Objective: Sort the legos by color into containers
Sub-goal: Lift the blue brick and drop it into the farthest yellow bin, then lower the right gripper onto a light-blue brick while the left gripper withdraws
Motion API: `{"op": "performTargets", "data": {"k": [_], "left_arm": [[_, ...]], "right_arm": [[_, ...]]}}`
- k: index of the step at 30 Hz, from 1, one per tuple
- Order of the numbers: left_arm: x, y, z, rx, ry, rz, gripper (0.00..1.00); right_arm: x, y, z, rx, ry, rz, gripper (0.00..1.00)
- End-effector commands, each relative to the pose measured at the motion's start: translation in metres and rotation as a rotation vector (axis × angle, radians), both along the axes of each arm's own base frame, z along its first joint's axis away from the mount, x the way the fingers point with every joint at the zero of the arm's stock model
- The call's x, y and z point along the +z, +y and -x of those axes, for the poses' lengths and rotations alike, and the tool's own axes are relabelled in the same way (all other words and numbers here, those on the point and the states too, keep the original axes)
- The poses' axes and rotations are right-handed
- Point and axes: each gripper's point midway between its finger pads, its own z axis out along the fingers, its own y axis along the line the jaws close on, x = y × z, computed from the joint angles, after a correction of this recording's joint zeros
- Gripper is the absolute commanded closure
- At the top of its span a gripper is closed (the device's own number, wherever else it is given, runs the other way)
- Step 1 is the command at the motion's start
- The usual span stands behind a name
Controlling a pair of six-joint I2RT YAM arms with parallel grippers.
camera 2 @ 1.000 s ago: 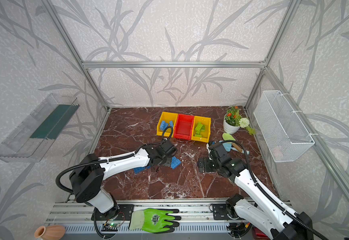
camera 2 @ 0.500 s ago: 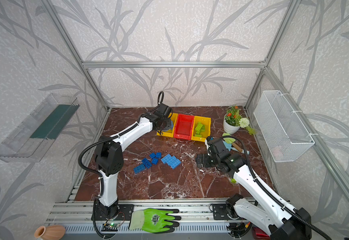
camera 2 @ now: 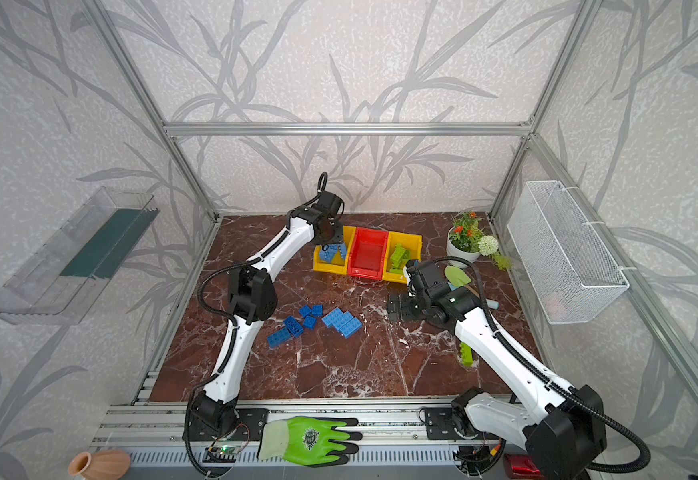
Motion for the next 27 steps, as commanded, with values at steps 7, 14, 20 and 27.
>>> {"op": "performTargets", "data": {"k": [7, 14, 20, 27], "left_arm": [[0.046, -0.001, 0.025, -0.031, -0.035, 0.047, 0.21], [0.052, 0.015, 0.082, -0.019, -0.053, 0.046, 0.21], [0.046, 0.043, 0.148, 0.017, -0.065, 0.034, 0.21], [0.029, 0.086, 0.207, 0.081, -0.064, -0.037, 0.18]], "right_arm": [[0.007, 0.002, -0.007, 0.001, -0.012, -0.001, 0.01], [-0.007, 0.006, 0.001, 0.009, 0.024, -0.027, 0.01], [-0.018, 0.015, 0.004, 0.019, 0.053, -0.049, 0.01], [-0.023, 0.025, 0.0, 0.009, 0.066, -0.067, 0.01]]}}
